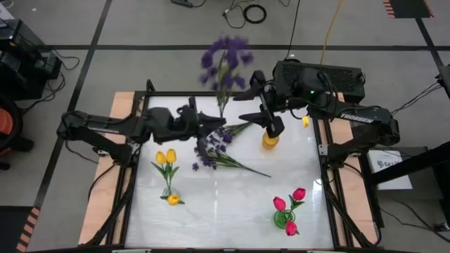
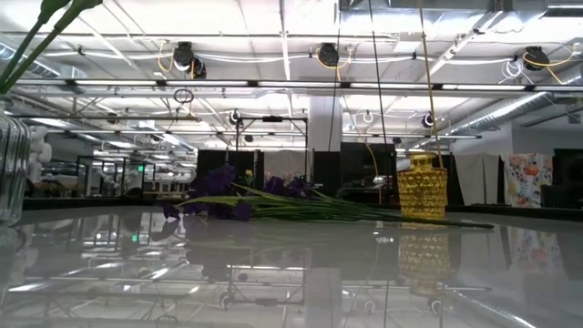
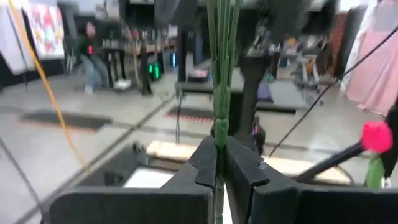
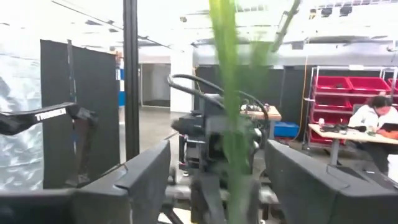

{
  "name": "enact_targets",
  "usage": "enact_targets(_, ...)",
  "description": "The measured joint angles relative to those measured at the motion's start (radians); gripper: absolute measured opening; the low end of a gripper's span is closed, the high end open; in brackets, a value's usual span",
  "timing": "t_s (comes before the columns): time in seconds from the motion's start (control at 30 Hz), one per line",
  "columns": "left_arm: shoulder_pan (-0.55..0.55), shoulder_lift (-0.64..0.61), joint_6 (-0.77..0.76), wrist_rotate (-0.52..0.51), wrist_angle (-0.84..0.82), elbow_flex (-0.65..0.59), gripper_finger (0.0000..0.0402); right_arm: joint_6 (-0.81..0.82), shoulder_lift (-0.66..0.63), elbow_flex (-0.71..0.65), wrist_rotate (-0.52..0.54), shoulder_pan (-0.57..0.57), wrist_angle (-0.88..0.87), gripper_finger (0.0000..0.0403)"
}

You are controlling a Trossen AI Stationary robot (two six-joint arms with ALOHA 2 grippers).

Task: Sort flowers into vase by color
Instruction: Put the top left purple flowers into the yellow vase

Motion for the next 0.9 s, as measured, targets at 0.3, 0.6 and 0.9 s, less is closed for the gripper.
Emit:
enact_targets(0.3, 0.070, 0.010, -0.050, 0.113, -0.053, 0.000, 0.0015, 0.009, 0.005, 0.000, -0.002, -0.039, -0.016, 0.0282)
enact_targets(0.6, 0.096, 0.024, -0.051, 0.119, -0.095, 0.000, 0.0015, -0.004, 0.031, 0.000, 0.058, -0.039, 0.000, 0.0283)
enact_targets(0.9, 0.100, 0.025, -0.051, 0.119, -0.149, -0.001, 0.0015, -0.029, 0.032, 0.000, 0.057, -0.038, 0.015, 0.0262)
